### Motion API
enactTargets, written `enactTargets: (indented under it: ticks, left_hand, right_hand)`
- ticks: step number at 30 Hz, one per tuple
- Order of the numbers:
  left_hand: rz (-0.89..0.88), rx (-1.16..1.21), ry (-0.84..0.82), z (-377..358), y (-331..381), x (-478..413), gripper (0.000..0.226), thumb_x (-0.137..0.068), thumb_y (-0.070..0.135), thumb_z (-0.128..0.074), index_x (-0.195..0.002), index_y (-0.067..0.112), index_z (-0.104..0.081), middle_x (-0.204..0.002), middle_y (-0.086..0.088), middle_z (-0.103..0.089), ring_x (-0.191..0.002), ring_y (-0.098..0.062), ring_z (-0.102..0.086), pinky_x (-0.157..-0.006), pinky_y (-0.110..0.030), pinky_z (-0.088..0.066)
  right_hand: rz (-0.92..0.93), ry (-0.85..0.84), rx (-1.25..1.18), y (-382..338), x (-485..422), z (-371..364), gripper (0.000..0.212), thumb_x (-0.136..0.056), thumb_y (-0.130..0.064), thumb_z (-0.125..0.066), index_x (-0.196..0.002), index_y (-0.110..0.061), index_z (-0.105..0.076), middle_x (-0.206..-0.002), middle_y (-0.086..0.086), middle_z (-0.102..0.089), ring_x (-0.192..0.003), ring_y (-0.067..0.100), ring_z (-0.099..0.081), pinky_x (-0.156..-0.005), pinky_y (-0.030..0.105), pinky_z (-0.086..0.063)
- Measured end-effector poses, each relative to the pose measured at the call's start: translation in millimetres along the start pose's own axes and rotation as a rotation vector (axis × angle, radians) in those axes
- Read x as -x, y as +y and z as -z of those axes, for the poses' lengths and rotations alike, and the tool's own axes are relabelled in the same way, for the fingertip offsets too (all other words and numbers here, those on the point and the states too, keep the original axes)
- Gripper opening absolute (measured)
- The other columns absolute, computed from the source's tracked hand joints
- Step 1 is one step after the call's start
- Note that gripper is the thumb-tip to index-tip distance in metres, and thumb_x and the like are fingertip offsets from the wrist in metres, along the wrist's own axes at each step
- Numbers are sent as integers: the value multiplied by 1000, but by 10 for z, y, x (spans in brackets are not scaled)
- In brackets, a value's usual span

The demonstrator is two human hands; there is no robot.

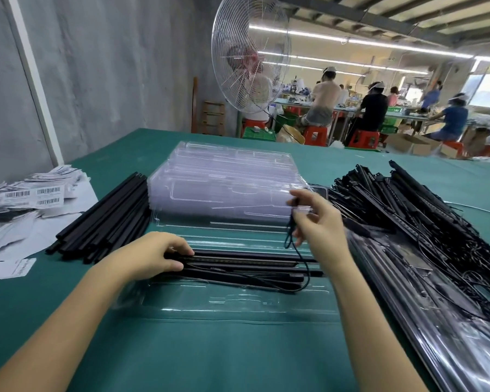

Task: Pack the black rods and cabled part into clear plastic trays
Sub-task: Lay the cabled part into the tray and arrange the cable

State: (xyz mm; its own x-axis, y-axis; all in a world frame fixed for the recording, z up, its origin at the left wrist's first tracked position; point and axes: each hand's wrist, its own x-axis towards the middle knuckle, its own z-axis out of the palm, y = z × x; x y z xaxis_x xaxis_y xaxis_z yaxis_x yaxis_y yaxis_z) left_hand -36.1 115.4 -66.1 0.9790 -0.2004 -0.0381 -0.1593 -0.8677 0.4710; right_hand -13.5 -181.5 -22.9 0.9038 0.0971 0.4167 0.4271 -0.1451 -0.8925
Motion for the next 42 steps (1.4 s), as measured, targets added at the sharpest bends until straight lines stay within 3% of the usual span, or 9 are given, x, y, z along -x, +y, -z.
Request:
enactTargets:
  ticks: [5,8,12,19,23,28,32,38,42]
  left_hand:
    - [4,-56,-17,36,65,39,32,-87,21,-68,-114,36,-63,-111,25,-59,-109,2,-53,-93,-13,-38]
    - [-67,-150,18,50,154,63,40,-88,26,-65,-126,36,-55,-118,30,-47,-116,6,-44,-99,-11,-31]
    - [-152,285,143,22,488,126,37,-76,59,-60,-110,49,-52,-104,33,-60,-98,13,-56,-85,-12,-45]
    - [-23,702,247,-236,753,33,18,-88,5,-61,-99,18,-62,-50,1,-59,-39,-11,-49,-42,-20,-41]
    - [2,951,353,-233,746,-4,24,-89,-11,-52,-85,7,-67,-59,0,-66,-50,-11,-61,-42,-21,-48]
    - [-17,1385,496,-19,563,-19,16,-92,-5,-49,-88,2,-63,-62,-1,-68,-56,-9,-66,-52,-16,-53]
    - [-51,1513,545,55,469,-55,15,-92,-3,-49,-88,5,-61,-64,0,-68,-61,-9,-67,-58,-16,-55]
    - [-66,1535,597,49,509,-117,20,-94,-7,-44,-85,5,-56,-65,-1,-66,-62,-11,-68,-60,-19,-56]
    - [-19,1266,494,31,628,-120,18,-94,-7,-47,-95,10,-55,-79,-13,-63,-61,-16,-69,-57,-23,-57]
  right_hand:
    - [-44,-457,8,-154,151,-340,31,-88,2,-57,-102,-25,-67,-98,-5,-70,-56,13,-58,-53,26,-54]
    - [-105,-526,-17,-155,221,-517,29,-93,-3,-52,-119,-15,-60,-112,-2,-64,-63,19,-63,-61,30,-56]
    - [-163,-556,-57,-116,235,-635,43,-98,1,-37,-139,-10,-43,-128,1,-56,-72,18,-62,-70,29,-54]
    - [-143,-414,27,-61,187,-537,33,-91,3,-41,-116,-18,-46,-97,-3,-69,-67,13,-64,-74,32,-57]
    - [-11,-197,498,-48,108,-313,30,-85,-17,-57,-113,-24,-49,-89,-8,-65,-65,-1,-54,-66,22,-48]
    - [-375,-469,924,-13,63,184,48,-68,-47,-78,-105,-20,-66,-94,-5,-61,-88,13,-61,-80,29,-52]
    - [-408,-479,911,-11,17,278,21,-71,-32,-80,-68,-15,-68,-60,-4,-61,-51,8,-52,-48,18,-41]
    - [-431,-469,927,-91,31,375,20,-79,-23,-74,-64,-14,-65,-46,-8,-56,-36,0,-46,-36,11,-33]
    - [-132,-159,826,-204,3,223,27,-88,-38,-62,-81,-13,-63,-66,2,-62,-55,13,-56,-46,21,-40]
